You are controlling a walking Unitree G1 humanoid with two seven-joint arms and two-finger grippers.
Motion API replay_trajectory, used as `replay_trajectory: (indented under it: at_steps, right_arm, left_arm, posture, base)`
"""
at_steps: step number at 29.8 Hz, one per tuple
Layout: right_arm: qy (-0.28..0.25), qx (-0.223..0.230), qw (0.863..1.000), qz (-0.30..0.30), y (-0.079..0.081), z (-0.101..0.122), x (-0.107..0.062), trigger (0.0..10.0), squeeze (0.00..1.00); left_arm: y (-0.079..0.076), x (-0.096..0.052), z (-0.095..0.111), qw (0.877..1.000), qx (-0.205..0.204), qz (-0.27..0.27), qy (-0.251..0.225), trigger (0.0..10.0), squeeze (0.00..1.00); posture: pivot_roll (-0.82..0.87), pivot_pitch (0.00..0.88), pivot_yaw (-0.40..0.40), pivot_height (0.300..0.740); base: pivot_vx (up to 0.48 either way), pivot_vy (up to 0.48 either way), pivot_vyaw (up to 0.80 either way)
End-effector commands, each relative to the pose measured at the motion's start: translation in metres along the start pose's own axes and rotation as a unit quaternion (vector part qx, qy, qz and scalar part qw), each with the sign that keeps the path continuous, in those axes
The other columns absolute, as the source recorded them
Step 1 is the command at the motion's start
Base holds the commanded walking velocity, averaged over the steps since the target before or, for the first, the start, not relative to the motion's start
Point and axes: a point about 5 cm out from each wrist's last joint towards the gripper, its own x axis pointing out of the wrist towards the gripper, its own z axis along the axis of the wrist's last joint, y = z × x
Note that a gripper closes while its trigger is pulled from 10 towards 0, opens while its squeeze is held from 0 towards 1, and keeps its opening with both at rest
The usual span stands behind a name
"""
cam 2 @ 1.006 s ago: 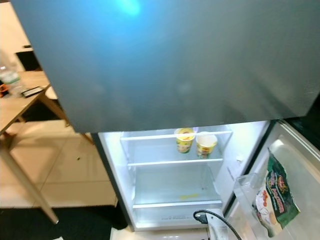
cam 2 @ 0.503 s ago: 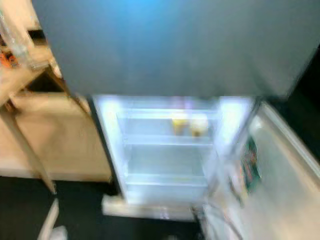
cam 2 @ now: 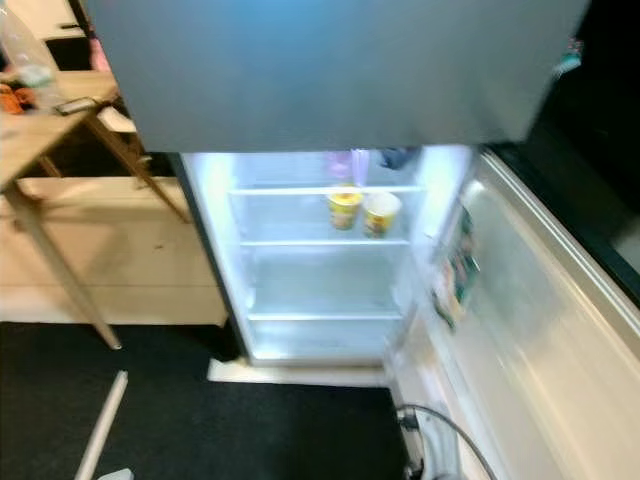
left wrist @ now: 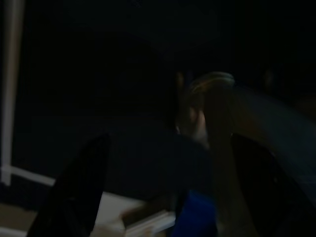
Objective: Restocking fridge
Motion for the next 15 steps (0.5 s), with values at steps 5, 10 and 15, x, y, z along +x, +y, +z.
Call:
replay_trajectory:
  at_steps: [5, 10, 15]
  right_arm:
    - [0.006, 0.01, 1.0, 0.006, 0.0027, -0.0061, 0.0002, 10.0, 0.0]
    - [0.006, 0.009, 1.0, 0.007, 0.0027, -0.0068, 0.0002, 10.0, 0.0]
    - [0.007, 0.009, 1.0, 0.003, 0.0017, -0.0074, 0.0, 10.0, 0.0]
  left_arm:
    - [0.0024, -0.0004, 0.0006, 1.0, 0.008, 0.002, 0.002, 10.0, 0.0]
    - [0.0013, -0.0001, 0.0008, 1.0, 0.008, 0.001, 0.002, 10.0, 0.0]
    - [0.0006, 0.0, 0.0011, 1.0, 0.011, 0.0, 0.001, 10.0, 0.0]
  posture:
    - [-0.02, 0.0, 0.037, 0.74]
    - [-0.03, 0.0, 0.04, 0.74]
    - [-0.03, 0.0, 0.04, 0.74]
  base:
    - [-0.398, 0.0, -0.15]
    - [-0.4, 0.0, 0.0]
    - [-0.226, 0.0, 0.0]
